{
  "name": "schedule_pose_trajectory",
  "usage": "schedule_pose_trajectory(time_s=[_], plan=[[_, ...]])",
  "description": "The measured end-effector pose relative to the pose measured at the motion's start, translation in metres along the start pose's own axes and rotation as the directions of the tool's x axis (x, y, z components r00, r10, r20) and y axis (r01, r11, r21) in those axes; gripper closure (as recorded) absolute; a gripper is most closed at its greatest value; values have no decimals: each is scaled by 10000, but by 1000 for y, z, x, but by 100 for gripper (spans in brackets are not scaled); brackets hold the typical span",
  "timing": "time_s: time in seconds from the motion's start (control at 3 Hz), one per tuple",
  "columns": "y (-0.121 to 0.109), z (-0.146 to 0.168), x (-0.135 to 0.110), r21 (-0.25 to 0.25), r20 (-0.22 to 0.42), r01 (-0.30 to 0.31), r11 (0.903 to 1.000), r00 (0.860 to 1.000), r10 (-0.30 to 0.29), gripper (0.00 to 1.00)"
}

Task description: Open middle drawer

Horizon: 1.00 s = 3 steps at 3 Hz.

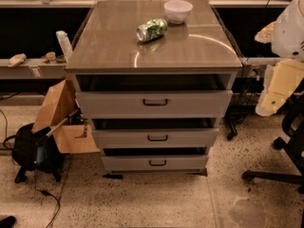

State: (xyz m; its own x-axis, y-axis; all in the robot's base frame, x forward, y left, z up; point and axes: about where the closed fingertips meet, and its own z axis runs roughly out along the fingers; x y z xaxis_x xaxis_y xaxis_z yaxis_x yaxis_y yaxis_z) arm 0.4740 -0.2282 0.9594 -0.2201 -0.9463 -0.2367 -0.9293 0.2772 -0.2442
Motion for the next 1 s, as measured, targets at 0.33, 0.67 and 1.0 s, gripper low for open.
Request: schedule_pose_trajectory(time_s=[0.33,0.67,1.0], plan=[[-13,18,4,-222,92,-122,9997,9999,124,0],[-21,40,10,-647,69,-330,9974,9994,335,0],[-22,63,17,-1097,2,-592,9922,9982,596,0]])
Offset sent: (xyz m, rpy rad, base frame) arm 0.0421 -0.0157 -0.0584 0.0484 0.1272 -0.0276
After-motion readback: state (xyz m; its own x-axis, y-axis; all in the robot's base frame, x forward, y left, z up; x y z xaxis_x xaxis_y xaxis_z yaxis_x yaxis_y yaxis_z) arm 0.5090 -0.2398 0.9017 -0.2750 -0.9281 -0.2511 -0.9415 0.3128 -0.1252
